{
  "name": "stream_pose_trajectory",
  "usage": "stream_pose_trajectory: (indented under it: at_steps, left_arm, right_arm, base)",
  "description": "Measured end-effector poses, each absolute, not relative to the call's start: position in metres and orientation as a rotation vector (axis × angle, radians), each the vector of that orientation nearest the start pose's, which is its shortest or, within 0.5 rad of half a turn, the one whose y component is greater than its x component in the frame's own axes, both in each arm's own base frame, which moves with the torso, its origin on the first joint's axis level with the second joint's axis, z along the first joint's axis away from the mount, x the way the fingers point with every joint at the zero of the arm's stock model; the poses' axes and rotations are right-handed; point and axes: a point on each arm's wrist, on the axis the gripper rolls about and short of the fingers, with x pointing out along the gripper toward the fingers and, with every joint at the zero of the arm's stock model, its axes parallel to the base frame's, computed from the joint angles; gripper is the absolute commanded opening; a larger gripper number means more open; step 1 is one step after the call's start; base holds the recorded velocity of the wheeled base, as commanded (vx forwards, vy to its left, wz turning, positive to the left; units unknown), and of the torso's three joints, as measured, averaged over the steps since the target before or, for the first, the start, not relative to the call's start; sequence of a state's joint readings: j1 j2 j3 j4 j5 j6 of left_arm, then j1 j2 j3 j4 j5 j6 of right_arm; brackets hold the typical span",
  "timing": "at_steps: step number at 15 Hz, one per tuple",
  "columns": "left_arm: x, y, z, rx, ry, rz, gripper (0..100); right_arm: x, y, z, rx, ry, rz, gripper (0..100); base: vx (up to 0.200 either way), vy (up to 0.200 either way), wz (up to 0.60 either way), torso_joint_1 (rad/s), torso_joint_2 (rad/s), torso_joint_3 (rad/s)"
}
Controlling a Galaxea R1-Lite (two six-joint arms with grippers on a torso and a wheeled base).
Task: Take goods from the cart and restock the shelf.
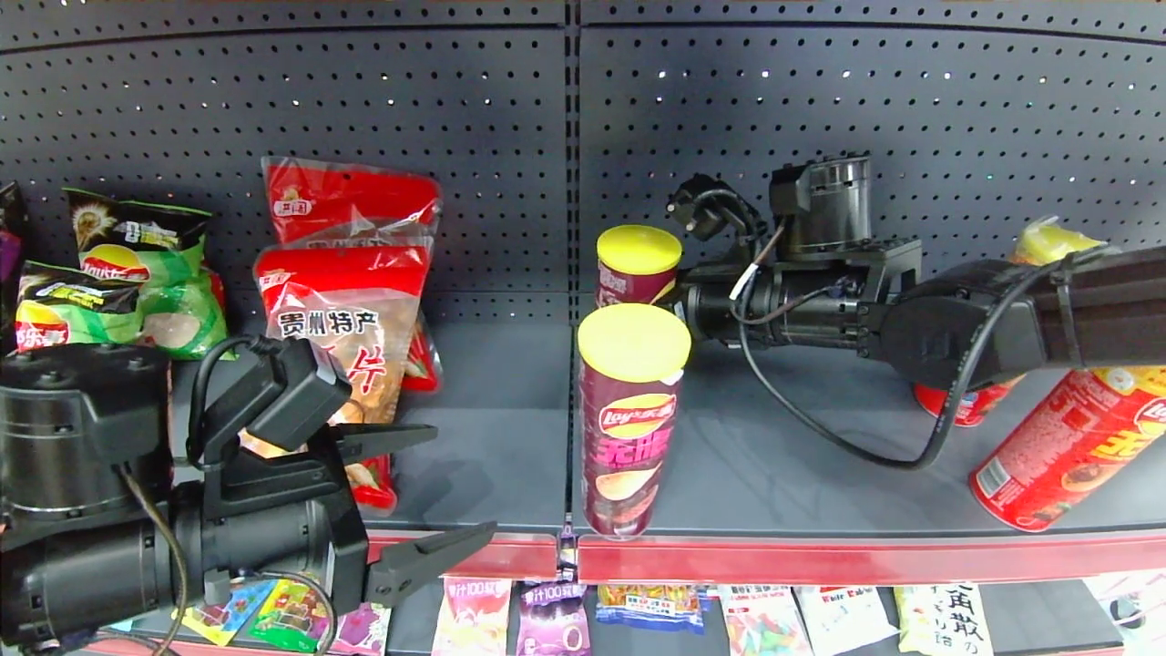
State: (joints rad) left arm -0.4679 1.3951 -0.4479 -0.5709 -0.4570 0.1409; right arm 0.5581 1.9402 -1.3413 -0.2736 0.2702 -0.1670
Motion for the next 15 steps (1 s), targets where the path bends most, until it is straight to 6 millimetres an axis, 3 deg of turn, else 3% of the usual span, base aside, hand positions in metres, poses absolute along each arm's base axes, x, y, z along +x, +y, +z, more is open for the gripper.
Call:
stream_pose_trajectory:
  at_steps: [4,15]
  left_arm:
    - [0.180,-0.102,0.161,0.133,0.327,-0.935,100]
    - [0.191,-0.109,0.154,0.146,0.358,-0.934,100]
  right_arm:
    - [0.314,0.204,0.212,-0.207,0.281,0.847,100]
    - [0.241,0.143,0.221,-0.221,0.342,0.730,100]
  base:
    - [0.000,0.000,0.00,0.000,0.00,0.000]
    - [0.000,0.000,0.00,0.000,0.00,0.000]
